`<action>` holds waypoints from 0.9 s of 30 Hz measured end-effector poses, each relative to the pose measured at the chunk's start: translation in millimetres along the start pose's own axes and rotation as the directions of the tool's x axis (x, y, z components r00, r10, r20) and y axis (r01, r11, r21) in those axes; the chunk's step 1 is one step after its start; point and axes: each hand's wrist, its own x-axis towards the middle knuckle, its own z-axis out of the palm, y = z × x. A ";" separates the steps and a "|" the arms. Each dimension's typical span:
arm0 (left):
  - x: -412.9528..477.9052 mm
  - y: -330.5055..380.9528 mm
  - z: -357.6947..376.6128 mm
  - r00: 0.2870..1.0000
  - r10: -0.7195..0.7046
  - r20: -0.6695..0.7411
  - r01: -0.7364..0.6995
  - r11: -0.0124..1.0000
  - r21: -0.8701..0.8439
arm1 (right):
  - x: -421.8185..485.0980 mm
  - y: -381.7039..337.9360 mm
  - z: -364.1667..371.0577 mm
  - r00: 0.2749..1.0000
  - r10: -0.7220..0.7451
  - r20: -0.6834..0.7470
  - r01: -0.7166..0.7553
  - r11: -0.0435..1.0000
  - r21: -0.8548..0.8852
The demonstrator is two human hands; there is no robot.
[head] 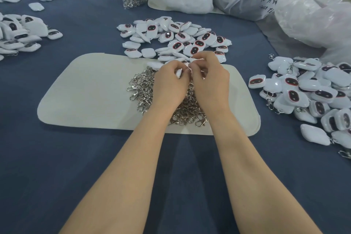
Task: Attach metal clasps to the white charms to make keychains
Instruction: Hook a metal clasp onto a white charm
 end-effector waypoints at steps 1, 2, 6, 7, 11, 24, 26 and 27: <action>0.5 0.0 -0.5 1.000 -0.005 -0.018 0.005 1.000 -0.020 | 0.4 0.4 -0.1 1.000 0.028 0.004 -0.028 0.999 0.037; 1.1 0.0 -0.9 0.999 -0.015 -0.033 0.014 0.999 -0.038 | 0.6 0.9 0.1 0.999 0.047 0.011 -0.047 0.997 0.060; 2.5 -0.7 -1.8 0.998 -0.033 -0.059 0.030 0.998 -0.055 | 0.6 0.5 1.2 0.997 0.058 0.052 -0.062 0.995 0.079; 2.4 -0.9 -1.9 0.998 -0.029 -0.063 0.026 0.998 -0.050 | 0.5 0.2 1.4 0.997 0.058 0.054 -0.062 0.995 0.083; 1.3 0.3 -2.2 0.998 -0.012 -0.068 0.011 1.000 -0.011 | 0.1 0.2 1.4 0.998 0.052 0.037 -0.056 0.994 0.095; -2.8 2.0 -2.6 0.997 0.037 -0.065 -0.031 0.995 0.098 | 0.3 2.7 3.2 0.999 0.041 0.004 -0.041 0.999 0.022; -3.4 1.8 -2.8 0.997 0.043 -0.064 -0.034 0.991 0.128 | 0.1 2.8 3.7 0.999 0.048 0.010 -0.048 0.999 0.014; -3.5 1.7 -2.8 0.996 0.052 -0.066 -0.042 0.989 0.142 | 0.0 2.8 3.8 0.998 0.053 0.015 -0.053 0.998 0.014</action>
